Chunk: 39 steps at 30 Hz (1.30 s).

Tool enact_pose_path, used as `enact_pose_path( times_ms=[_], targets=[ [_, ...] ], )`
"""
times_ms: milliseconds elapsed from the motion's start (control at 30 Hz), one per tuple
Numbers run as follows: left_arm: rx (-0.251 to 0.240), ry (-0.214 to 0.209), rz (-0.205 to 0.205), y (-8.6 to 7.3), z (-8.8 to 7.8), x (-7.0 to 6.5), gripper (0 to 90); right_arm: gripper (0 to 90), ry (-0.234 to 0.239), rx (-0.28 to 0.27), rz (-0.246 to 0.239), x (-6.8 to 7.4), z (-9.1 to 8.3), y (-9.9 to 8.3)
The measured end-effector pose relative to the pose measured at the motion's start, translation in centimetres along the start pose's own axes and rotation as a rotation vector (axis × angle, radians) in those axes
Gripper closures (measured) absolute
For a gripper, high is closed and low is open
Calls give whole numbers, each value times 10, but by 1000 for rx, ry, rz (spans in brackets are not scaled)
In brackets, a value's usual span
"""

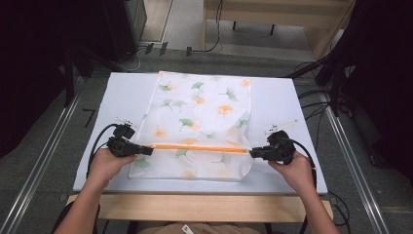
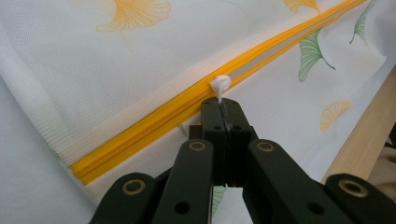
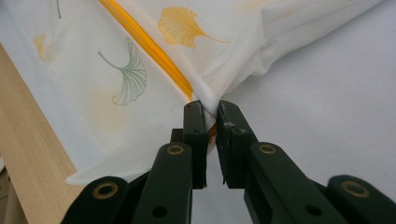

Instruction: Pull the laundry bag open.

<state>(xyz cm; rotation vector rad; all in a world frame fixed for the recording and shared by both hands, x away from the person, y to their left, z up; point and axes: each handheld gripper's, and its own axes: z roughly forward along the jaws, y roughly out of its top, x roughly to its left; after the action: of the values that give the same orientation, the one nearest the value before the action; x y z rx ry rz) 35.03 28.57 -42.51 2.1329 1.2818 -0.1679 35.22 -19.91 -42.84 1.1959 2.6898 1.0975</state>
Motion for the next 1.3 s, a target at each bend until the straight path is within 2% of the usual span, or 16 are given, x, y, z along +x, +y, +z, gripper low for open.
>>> enact_pose_path(
  times_ms=[233,500,700,1100,1167,1200,1300],
  targets=[
    [5,0,2,0,0,0,900,847,-2,1,-8,0,1,0],
    [0,-7,-1,0,1,-1,900,846,0,14,8,-1,2,0],
    [-9,-20,-12,-1,2,3,900,846,1,12,-3,-2,3,1],
    [-24,-17,-33,-8,-4,12,900,845,5,23,1,-3,5,3],
    [-29,-10,-42,-10,-8,15,900,845,8,16,-7,-5,5,3],
    [-32,21,-44,-13,-14,19,900,841,8,12,-13,-6,5,4],
    [-33,38,-49,-16,-19,22,900,841,9,15,-10,-8,6,4]
  ],
)
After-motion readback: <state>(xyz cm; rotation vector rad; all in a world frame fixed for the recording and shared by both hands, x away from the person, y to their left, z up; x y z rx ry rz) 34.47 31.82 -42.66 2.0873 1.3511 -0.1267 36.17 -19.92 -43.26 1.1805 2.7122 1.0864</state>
